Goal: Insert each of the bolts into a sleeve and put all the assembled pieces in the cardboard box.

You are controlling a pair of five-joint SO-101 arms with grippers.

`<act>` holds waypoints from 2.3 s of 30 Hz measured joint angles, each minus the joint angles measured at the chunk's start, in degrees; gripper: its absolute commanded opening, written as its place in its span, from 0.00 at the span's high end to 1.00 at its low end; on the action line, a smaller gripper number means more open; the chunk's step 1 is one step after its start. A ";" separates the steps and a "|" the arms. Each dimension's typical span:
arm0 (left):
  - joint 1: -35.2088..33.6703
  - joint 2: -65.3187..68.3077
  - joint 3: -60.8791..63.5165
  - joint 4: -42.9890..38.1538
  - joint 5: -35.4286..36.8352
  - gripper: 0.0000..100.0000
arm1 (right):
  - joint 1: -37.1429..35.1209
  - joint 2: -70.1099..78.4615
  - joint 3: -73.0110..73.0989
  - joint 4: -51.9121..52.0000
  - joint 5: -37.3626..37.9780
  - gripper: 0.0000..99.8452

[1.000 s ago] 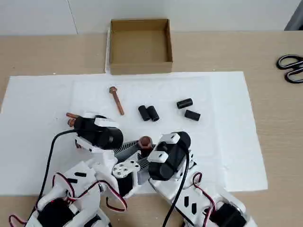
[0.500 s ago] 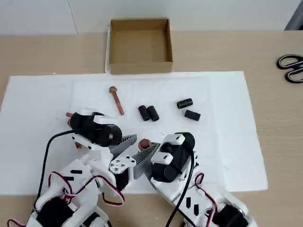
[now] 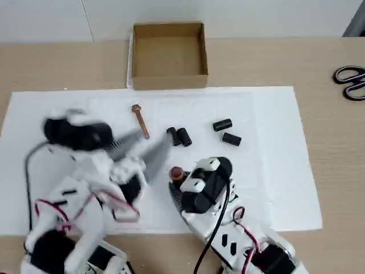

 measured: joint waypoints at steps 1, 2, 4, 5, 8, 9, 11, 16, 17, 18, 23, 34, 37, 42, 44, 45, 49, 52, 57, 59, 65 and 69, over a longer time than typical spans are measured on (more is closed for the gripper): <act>-2.02 2.55 -1.41 -1.41 0.00 0.81 | 1.05 0.00 0.00 0.00 0.00 1.00; -4.13 5.27 -2.90 -2.64 0.00 0.81 | 1.85 0.00 0.00 0.00 0.00 1.00; -7.12 10.29 -5.71 -4.66 0.62 0.81 | 2.90 0.00 0.00 0.00 0.00 1.00; -8.09 12.57 -6.95 -5.54 1.49 0.81 | 3.34 0.00 0.26 0.00 0.00 1.00; -10.55 18.90 -9.93 -7.56 3.87 0.81 | 5.19 0.00 0.35 0.00 0.00 1.00; -11.52 20.92 -10.55 -8.53 4.40 0.81 | 6.15 0.00 0.44 0.00 0.00 1.00; -13.63 24.62 -11.25 -10.90 5.54 0.81 | 8.35 0.00 1.58 0.00 0.00 1.00; -17.23 31.65 -12.22 -14.15 5.98 0.81 | 16.18 1.05 5.71 -1.76 0.00 1.00; -17.32 32.62 -12.22 -14.24 5.98 0.81 | 17.76 2.29 6.07 -2.55 0.00 1.00; -17.32 33.49 -12.22 -14.24 5.98 0.81 | 18.73 3.78 6.33 -3.60 0.18 1.00; -17.32 36.13 -12.22 -14.24 6.07 0.81 | 20.84 15.82 5.63 -9.76 0.26 1.00; -13.80 37.10 -12.22 -14.24 6.07 0.81 | 24.09 59.52 -22.51 -16.88 0.26 1.00; -13.80 37.10 -11.87 -14.24 6.07 0.81 | 24.70 70.07 -32.26 -16.88 0.26 1.00; -14.68 37.27 -7.82 -18.37 5.89 0.81 | 24.44 84.57 -46.77 -16.88 0.26 0.99; -15.65 37.45 -5.54 -21.98 5.10 0.81 | 24.53 90.29 -52.31 -16.88 0.26 0.99; -15.74 37.45 -4.48 -23.65 4.40 0.81 | 24.62 93.19 -55.03 -16.88 0.26 0.99; -15.74 37.45 -1.49 -25.58 2.20 0.81 | 24.53 104.26 -66.64 -16.26 0.26 0.99; -15.74 37.45 0.62 -25.76 1.85 0.81 | 24.53 112.09 -76.48 -14.42 0.26 0.99; -15.74 37.45 2.46 -25.76 1.76 0.92 | 24.53 125.36 -93.98 -11.34 2.46 0.99; -15.74 37.45 2.81 -25.85 1.67 0.99 | 24.53 130.11 -100.40 -10.55 3.60 0.99; -15.74 37.45 3.52 -25.93 1.67 0.99 | 24.53 141.71 -117.19 -7.82 5.80 0.99; -15.38 37.45 5.54 -25.93 1.67 0.99 | 24.88 148.75 -125.63 -7.82 5.98 0.99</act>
